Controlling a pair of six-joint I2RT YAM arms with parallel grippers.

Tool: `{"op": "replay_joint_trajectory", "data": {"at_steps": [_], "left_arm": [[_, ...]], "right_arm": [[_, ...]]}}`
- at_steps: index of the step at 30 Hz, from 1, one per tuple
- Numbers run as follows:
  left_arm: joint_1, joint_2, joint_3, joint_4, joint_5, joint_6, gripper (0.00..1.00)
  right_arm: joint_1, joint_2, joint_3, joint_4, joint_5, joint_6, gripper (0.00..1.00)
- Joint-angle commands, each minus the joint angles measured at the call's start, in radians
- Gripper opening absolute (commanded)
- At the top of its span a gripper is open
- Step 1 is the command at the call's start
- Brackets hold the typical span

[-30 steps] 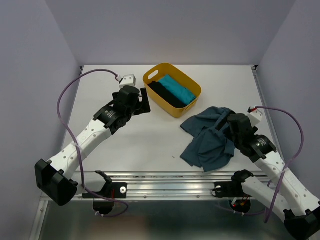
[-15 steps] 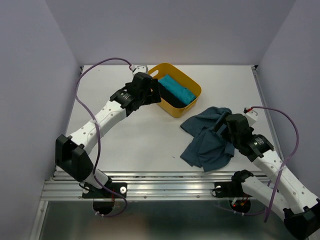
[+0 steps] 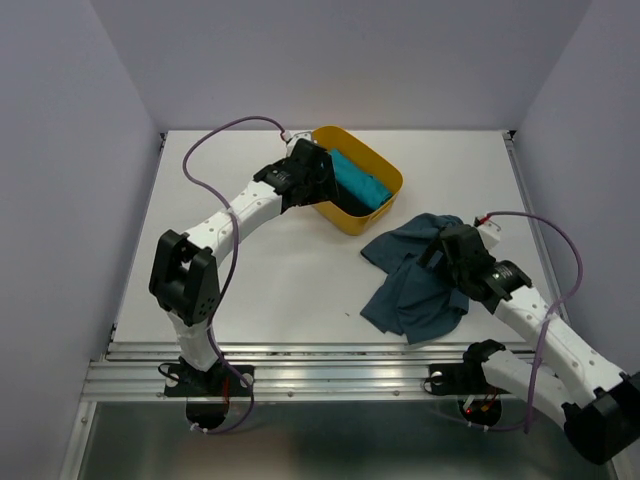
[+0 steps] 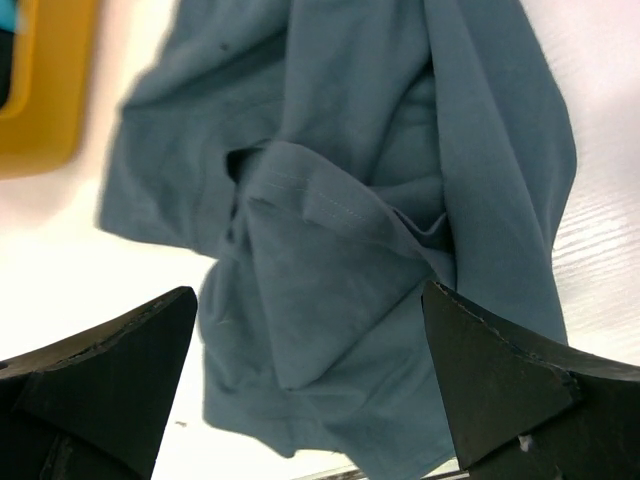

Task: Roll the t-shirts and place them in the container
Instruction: Pick up the T-shirt from the center of the board.

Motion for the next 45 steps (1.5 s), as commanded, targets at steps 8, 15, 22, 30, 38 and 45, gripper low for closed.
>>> {"op": "replay_joint_trajectory", "data": {"at_steps": [8,15,22,30,38,45], "left_arm": [[0.005,0.006,0.077,-0.017,0.036,0.026,0.98],[0.020,0.006,0.085,-0.036,0.036,0.036,0.98],[0.031,-0.021,0.054,-0.013,0.083,0.031,0.98],[0.037,-0.037,0.045,-0.010,0.093,0.040,0.99],[0.043,0.000,0.082,-0.036,0.096,0.026,0.98],[0.043,0.002,0.059,-0.026,0.110,0.016,0.98]], "right_arm": [[0.005,0.263,0.049,0.162,0.065,-0.063,0.75],[-0.015,0.433,0.080,0.222,0.085,-0.109,0.42],[-0.056,0.466,0.166,0.242,0.036,-0.171,0.01],[-0.066,0.290,0.230,0.202,0.065,-0.175,0.01],[-0.150,0.271,0.123,0.162,-0.053,-0.174,1.00],[-0.159,0.392,0.039,0.216,-0.122,-0.192,0.94]]}}
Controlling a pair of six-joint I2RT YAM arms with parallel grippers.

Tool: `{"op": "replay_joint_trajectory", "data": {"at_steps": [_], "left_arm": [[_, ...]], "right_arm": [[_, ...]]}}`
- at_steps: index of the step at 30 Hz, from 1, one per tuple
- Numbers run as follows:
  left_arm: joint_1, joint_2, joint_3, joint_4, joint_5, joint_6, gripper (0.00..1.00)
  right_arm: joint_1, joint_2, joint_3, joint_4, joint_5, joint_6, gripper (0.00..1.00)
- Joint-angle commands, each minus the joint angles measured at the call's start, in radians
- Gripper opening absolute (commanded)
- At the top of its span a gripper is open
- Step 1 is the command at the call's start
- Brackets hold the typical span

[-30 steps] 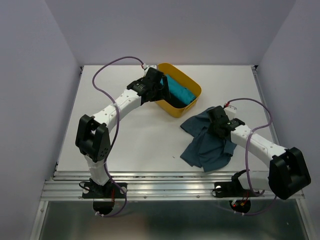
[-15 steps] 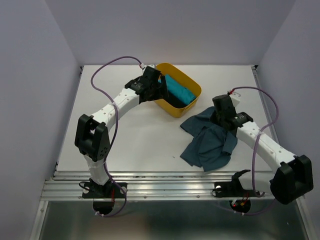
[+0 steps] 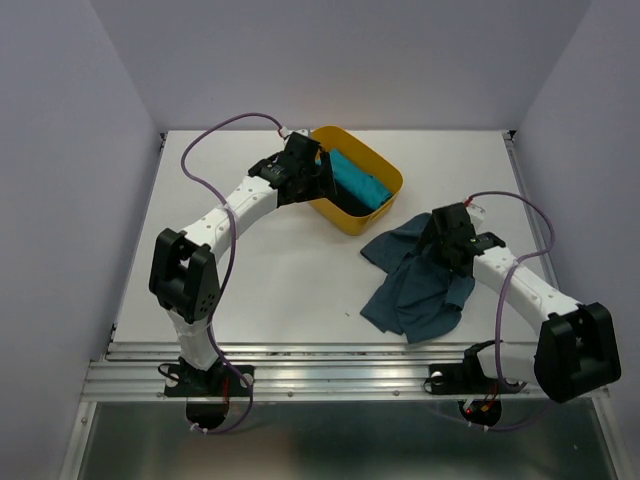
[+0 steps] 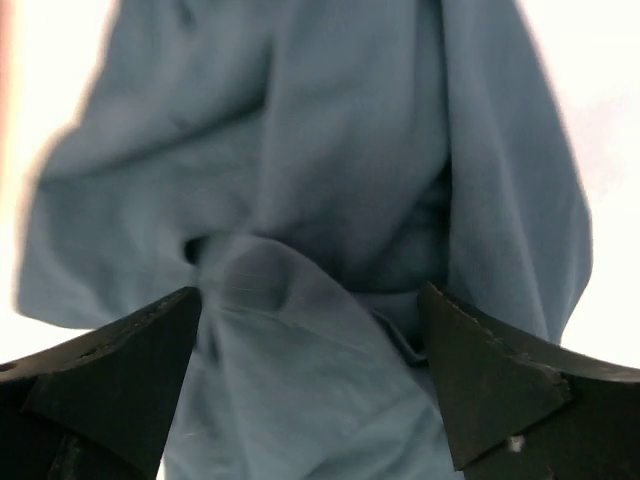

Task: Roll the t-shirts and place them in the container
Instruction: Pick up the T-shirt from the center of the board.

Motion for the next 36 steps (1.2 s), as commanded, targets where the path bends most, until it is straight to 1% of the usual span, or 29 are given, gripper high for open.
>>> {"op": "replay_joint_trajectory", "data": {"at_steps": [1,3,4,6,7,11,12,14,16,19,20,22,25,28,30,31,33,34,36], "left_arm": [[0.004,-0.017,0.018,0.004,0.009,-0.004,0.98],[0.006,-0.015,0.018,-0.002,0.002,0.000,0.98],[0.007,-0.015,0.018,-0.004,-0.003,0.006,0.98],[0.016,-0.008,0.027,-0.016,-0.003,0.008,0.98],[0.024,0.000,0.041,-0.022,-0.005,0.010,0.98],[0.035,0.015,0.072,-0.036,-0.014,0.002,0.98],[0.036,0.023,0.083,-0.036,-0.012,-0.006,0.99],[0.038,0.028,0.084,-0.028,-0.021,-0.036,0.98],[0.041,0.025,0.067,-0.016,-0.058,-0.070,0.98],[0.064,0.014,0.027,0.051,-0.032,-0.125,0.98],[0.067,0.017,0.026,0.062,-0.026,-0.136,0.97],[0.073,0.040,0.035,0.085,-0.009,-0.167,0.90],[0.075,0.066,0.046,0.130,0.012,-0.190,0.89],[0.075,0.118,0.098,0.101,0.006,-0.213,0.89],[0.078,0.155,0.118,0.082,-0.009,-0.239,0.87],[0.078,0.161,0.130,0.082,-0.017,-0.246,0.84],[0.081,0.180,0.141,0.088,-0.026,-0.262,0.82],[0.079,0.187,0.155,0.087,-0.028,-0.263,0.79],[0.081,0.215,0.176,0.065,-0.031,-0.274,0.71]], "right_arm": [[-0.007,0.033,-0.043,0.052,-0.065,-0.022,0.86],[-0.007,0.043,-0.028,0.069,-0.103,-0.042,0.54],[-0.007,0.036,0.004,0.069,-0.116,-0.053,0.23],[-0.007,-0.001,0.043,0.060,-0.129,-0.076,0.02],[-0.007,-0.056,0.086,0.047,-0.126,-0.086,0.01],[-0.007,-0.185,0.170,-0.002,-0.064,-0.087,0.01],[-0.007,-0.205,0.202,-0.013,-0.016,-0.085,0.01],[-0.007,-0.256,0.227,-0.052,0.060,-0.062,0.01],[-0.007,-0.300,0.235,-0.088,0.100,-0.036,0.01],[-0.007,-0.340,0.213,-0.110,0.139,-0.013,0.01],[-0.007,-0.348,0.207,-0.116,0.144,-0.010,0.01],[-0.007,-0.352,0.194,-0.142,0.141,0.004,0.01],[-0.007,-0.357,0.192,-0.159,0.101,0.030,0.01],[-0.007,-0.374,0.195,-0.161,0.079,0.036,0.01],[-0.007,-0.378,0.206,-0.164,0.084,0.033,0.01],[-0.007,-0.375,0.209,-0.170,0.087,0.030,0.01],[-0.007,-0.377,0.220,-0.176,0.087,0.030,0.01],[-0.007,-0.377,0.220,-0.178,0.085,0.030,0.01],[-0.007,-0.384,0.217,-0.178,0.087,0.032,0.01]]}}
